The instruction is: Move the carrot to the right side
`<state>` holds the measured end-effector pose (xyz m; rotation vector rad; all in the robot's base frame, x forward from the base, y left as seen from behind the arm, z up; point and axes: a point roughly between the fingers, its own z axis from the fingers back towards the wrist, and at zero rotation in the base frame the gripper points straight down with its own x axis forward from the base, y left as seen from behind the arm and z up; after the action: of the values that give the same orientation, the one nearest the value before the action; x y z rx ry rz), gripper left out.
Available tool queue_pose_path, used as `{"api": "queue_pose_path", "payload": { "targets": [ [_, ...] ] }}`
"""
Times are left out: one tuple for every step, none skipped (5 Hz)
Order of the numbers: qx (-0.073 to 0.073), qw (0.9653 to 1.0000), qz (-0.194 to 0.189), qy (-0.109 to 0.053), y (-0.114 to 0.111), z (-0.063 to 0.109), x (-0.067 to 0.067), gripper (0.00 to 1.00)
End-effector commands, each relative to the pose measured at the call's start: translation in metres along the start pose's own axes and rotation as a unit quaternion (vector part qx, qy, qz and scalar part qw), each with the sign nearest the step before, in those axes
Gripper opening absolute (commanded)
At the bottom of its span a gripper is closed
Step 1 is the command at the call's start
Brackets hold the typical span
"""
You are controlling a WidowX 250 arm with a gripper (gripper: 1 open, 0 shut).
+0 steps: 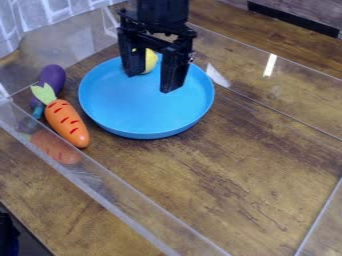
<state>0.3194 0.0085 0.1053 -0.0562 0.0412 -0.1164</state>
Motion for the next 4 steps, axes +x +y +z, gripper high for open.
{"api": "queue_pose_path", "payload": {
  "targets": [
    [0.001,0.9993,0.006,-0.038,0.0089,0.0185,0.0089,1.00],
    [-0.001,0.9991,0.007,-0.043,0.0106,0.0206,0.0096,1.00],
    [-0.002,0.9990,0.005,-0.045,0.0113,0.0197,0.0113,1.00],
    [-0.003,0.9988,0.006,-0.048,0.0122,0.0192,0.0116,1.00]
  ]
}}
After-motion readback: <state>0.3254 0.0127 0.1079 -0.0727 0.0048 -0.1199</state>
